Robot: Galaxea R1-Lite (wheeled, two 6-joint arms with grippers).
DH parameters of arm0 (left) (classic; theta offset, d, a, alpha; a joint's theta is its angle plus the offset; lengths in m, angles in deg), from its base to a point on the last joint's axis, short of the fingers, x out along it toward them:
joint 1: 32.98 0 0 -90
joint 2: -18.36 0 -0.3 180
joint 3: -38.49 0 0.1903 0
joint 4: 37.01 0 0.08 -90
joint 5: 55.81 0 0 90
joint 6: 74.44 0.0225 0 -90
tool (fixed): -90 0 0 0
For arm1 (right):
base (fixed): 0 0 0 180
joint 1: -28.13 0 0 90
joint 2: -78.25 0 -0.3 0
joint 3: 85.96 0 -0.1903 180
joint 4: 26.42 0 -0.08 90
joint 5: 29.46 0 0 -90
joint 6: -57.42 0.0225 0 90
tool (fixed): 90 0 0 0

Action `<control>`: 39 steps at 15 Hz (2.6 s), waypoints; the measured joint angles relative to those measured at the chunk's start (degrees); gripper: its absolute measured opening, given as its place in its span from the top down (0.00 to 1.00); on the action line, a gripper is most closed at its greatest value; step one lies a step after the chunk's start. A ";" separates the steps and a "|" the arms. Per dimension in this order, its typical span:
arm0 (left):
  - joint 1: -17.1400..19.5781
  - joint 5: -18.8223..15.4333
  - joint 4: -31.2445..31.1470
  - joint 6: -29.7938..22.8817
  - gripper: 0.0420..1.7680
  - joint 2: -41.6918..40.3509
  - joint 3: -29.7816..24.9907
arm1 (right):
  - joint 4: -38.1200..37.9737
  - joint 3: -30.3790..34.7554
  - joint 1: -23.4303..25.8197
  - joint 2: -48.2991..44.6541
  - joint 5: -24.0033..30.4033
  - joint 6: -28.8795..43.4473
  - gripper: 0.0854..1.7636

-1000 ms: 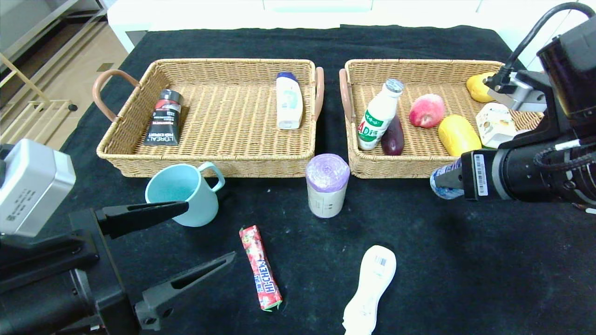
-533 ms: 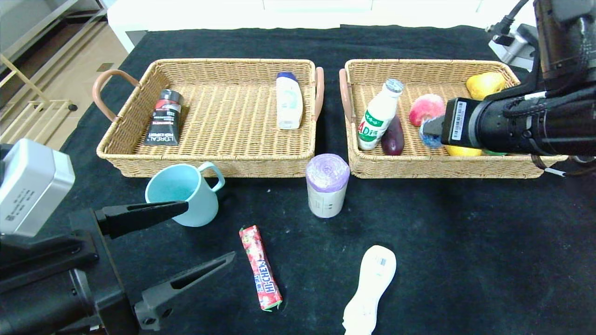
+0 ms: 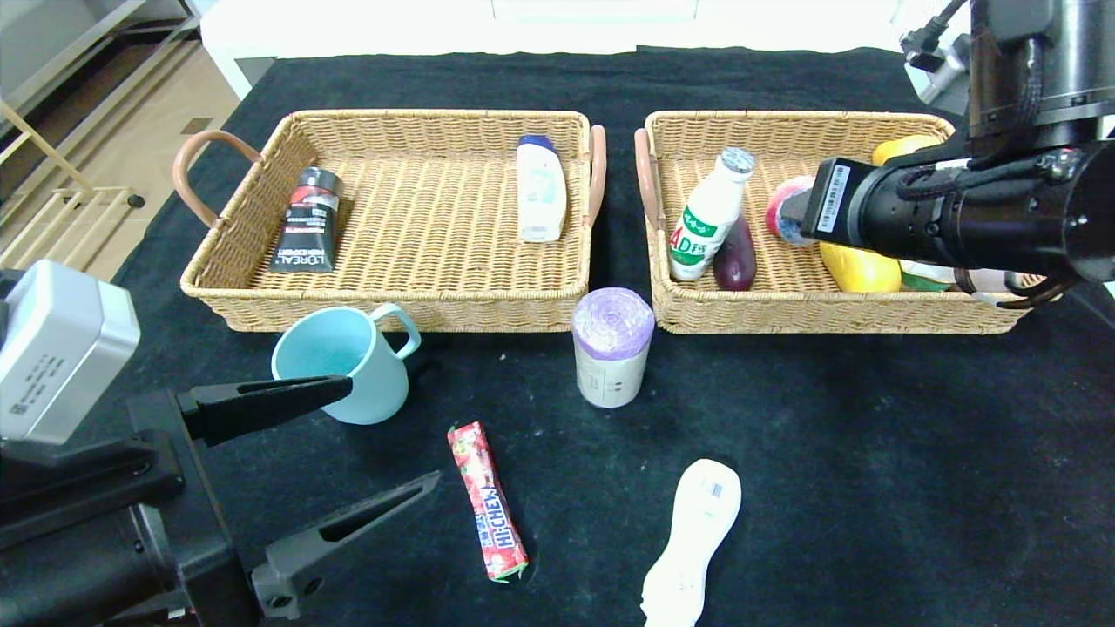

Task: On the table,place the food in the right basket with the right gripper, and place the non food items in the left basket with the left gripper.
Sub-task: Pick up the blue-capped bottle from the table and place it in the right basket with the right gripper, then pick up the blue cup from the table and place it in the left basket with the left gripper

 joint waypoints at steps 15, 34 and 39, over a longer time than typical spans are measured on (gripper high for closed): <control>-0.16 0.26 0.04 0.06 0.03 0.23 -0.11 | 5.60 -1.04 1.57 4.52 0.11 -1.79 0.50; -0.20 0.78 -0.13 0.44 0.03 0.06 -0.02 | 4.83 3.39 0.55 1.07 0.09 -3.86 0.13; -0.13 0.78 0.00 0.44 0.03 0.00 -0.02 | 5.05 13.48 -1.57 -6.17 1.85 -8.48 0.09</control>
